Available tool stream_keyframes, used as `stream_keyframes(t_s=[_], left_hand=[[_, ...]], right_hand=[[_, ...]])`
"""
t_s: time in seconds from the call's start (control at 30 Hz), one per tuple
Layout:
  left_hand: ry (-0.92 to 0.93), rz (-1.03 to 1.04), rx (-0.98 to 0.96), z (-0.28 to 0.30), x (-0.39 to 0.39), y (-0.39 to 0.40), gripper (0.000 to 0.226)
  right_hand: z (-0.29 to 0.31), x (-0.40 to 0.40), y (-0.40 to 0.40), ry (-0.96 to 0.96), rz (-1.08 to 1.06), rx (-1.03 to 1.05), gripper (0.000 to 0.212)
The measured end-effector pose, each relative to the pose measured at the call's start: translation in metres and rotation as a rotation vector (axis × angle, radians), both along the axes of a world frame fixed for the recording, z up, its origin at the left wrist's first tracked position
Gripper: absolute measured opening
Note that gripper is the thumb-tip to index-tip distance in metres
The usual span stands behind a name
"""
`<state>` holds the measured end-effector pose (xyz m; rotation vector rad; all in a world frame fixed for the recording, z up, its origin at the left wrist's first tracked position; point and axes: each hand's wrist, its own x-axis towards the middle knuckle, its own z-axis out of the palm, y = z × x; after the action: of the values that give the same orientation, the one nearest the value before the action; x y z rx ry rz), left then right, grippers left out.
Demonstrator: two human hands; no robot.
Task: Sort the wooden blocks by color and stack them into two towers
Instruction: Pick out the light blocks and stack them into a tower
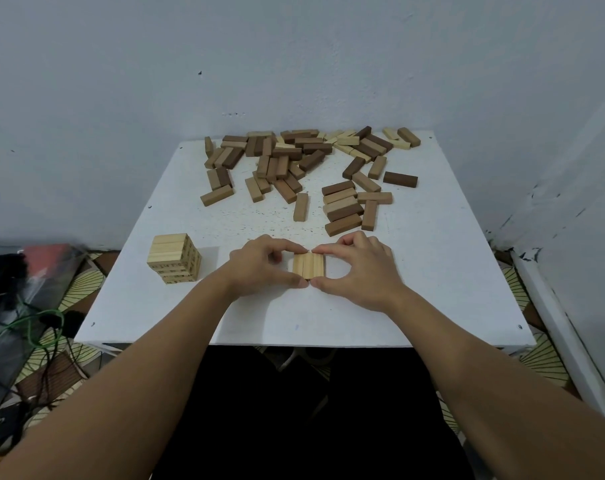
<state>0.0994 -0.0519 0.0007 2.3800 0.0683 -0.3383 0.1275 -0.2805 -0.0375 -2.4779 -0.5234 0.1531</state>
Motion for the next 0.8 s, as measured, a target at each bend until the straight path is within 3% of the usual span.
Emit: stream_keyframes(t_s=[0.3,0.47,0.67,0.8], left_hand=[[-0.025,-0.025,-0.035,0.008,-0.003,-0.005,0.048],[-0.222,-0.109,0.313,0.050,-0.006,0.001,0.052],[-0.354,-0.037,0.381,0.102,-0.028,0.061,0.052],[-0.297,0.014,0.384,0.120,-0.045,0.112,0.047]], right_hand=[[0.005,-0.006,0.004,-0.027,-0.002,0.051,0.059],[0.020,-0.012,0.015,-0.100,0.002,0.291,0.062],[0.064,-0.010,0.076,-0.202,0.088,0.415,0.057],[0.078,-0.013,0.130,-0.186,0.161,0.428,0.052]])
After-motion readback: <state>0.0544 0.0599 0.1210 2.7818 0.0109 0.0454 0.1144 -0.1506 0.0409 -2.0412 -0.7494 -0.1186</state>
